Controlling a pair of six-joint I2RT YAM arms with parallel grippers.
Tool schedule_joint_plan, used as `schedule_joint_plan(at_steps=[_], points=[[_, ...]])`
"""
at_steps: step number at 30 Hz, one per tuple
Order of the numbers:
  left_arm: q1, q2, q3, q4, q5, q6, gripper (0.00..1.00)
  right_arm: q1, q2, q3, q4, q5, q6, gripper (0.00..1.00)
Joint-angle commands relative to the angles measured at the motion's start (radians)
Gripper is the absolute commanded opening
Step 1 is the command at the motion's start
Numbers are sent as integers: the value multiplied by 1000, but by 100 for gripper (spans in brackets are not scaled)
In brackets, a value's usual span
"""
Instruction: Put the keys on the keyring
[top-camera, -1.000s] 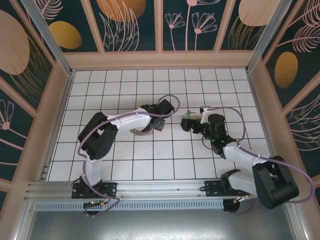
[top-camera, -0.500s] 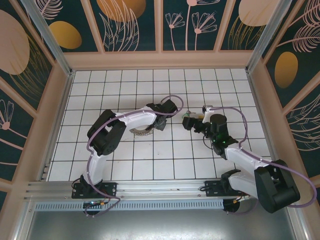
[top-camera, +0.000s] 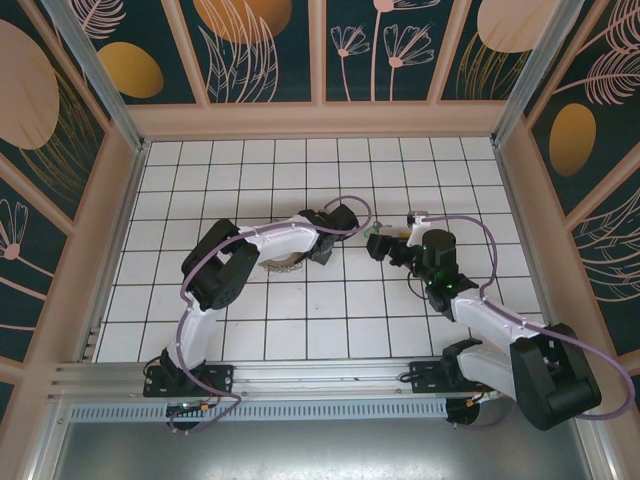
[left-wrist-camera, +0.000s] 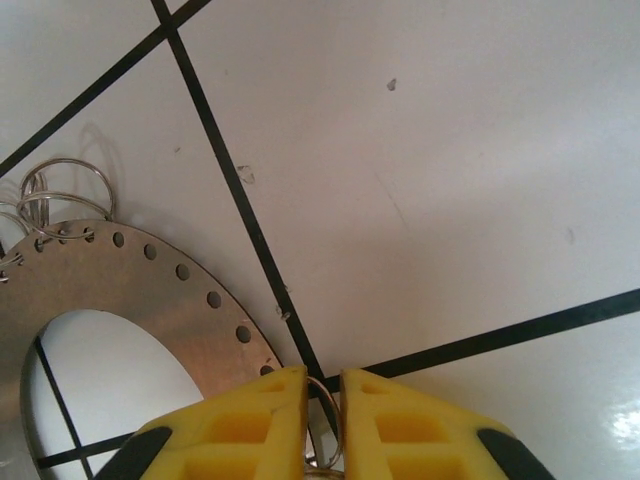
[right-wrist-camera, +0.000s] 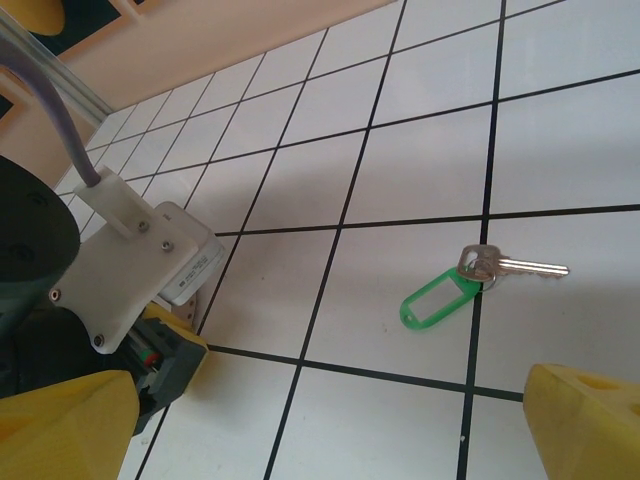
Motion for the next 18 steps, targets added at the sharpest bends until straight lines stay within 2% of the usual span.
schedule_joint_plan(at_steps=[1,11,18], points=[[-4,22,20,-57,-42,8,14,-10,-26,-14,25,19,14,99],[-11,13,50,-89,-77,5,0,-15,-45,-21,21,20,14,99],[-14,-22,61,-111,-86,3,0,-18,-58,-27,20,17,14,99]])
